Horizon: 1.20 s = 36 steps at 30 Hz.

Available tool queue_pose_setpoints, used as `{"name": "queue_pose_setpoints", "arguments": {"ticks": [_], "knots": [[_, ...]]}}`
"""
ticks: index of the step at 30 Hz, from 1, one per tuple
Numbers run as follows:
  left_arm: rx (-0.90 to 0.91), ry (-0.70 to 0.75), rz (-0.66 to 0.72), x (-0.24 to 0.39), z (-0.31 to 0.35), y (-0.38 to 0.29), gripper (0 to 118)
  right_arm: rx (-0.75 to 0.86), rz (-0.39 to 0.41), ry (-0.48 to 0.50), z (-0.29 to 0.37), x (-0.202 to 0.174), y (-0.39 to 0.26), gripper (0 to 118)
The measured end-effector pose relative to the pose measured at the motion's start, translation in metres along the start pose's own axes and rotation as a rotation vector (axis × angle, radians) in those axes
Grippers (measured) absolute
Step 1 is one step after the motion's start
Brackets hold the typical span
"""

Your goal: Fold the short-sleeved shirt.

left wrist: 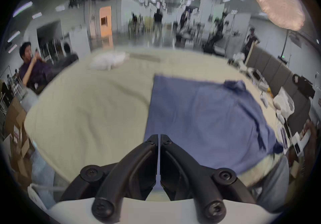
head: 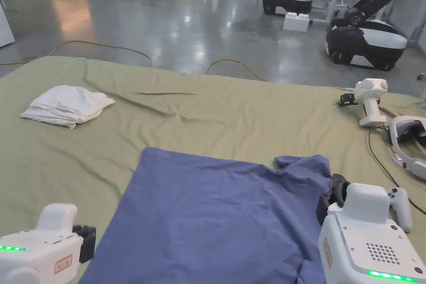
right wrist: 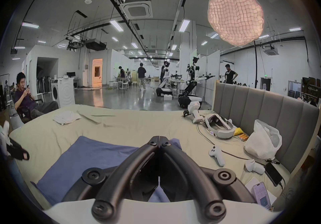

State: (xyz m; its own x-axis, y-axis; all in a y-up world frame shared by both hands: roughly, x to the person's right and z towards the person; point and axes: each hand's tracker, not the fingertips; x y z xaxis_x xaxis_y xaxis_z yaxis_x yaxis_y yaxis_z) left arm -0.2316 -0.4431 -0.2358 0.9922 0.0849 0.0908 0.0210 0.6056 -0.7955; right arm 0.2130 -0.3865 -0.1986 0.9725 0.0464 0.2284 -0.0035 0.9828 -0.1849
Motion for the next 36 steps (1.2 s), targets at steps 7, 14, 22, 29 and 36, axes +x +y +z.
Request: {"name": "queue_pose_setpoints", "arguments": {"ticks": [7, 14, 22, 29, 36], "knots": [[-0.196, -0.033, 0.092, -0.020, -0.014, -0.038, 39, -0.101, -0.001, 0.033, -0.006, -0.002, -0.021, 0], [-0.274, 0.028, 0.133, -0.028, -0.050, -0.040, 60, -0.145, 0.018, 0.034, -0.007, -0.001, -0.032, 0], [-0.287, 0.113, 0.025, -0.005, -0.067, -0.040, 54, -0.186, 0.022, 0.009, -0.005, 0.013, -0.041, 0], [-0.269, 0.072, 0.001, 0.002, -0.066, -0.044, 13, -0.346, 0.062, -0.031, 0.007, 0.042, -0.051, 2], [-0.264, 0.027, 0.020, -0.005, -0.053, -0.040, 11, -0.704, 0.055, -0.005, 0.026, 0.102, -0.073, 64]]}}
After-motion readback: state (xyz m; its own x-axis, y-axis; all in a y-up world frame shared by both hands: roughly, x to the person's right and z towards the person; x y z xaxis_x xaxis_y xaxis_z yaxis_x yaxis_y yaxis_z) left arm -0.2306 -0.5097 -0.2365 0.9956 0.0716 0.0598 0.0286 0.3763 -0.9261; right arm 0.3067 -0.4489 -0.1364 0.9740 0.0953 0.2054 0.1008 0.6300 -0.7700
